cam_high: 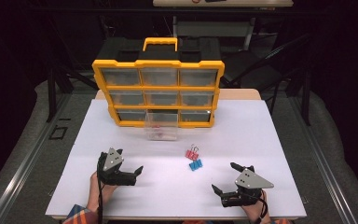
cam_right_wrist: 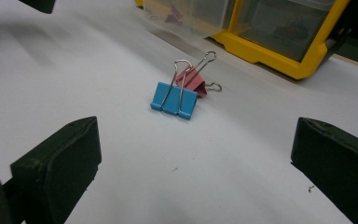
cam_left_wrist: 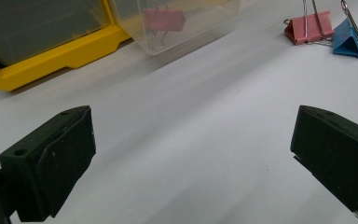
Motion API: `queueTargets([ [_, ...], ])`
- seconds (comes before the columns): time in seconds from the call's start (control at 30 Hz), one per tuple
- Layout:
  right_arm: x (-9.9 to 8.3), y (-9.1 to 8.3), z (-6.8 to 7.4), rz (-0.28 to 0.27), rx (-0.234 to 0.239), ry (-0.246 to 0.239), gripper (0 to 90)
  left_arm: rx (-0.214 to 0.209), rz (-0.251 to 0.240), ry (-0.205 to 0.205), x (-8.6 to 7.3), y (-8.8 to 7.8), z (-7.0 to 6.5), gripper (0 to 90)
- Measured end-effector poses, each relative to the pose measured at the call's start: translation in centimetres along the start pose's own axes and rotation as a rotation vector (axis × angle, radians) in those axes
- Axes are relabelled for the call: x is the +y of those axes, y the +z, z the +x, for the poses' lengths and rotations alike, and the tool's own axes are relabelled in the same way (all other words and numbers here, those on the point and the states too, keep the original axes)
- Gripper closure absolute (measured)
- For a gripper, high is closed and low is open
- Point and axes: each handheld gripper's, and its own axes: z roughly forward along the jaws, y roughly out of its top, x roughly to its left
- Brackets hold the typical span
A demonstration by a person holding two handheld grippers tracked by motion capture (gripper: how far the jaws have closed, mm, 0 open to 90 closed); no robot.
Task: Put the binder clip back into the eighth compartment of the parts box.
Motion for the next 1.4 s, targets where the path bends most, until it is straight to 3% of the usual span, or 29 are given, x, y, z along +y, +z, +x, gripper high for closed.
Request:
queueTargets([
  [0.6, 1.6, 3.1, 1.2, 0.127, -0.077, 0.112, 0.0, 0.028, 0.008, -0.044, -1.0, -0.3, -0.1, 0.0],
  [0.93, 2.6, 5.8, 2.3, 0.195, -0.106, 0.143, 0.0, 0.032, 0.006, -0.063, -1.2, -0.5, -0.1, 0.0],
  [1.4, 3.2, 8.1, 2.6, 0.239, -0.142, 0.181, 0.6, 0.028, 0.019, -0.066, -1.3, -0.2, 0.0, 0.0],
])
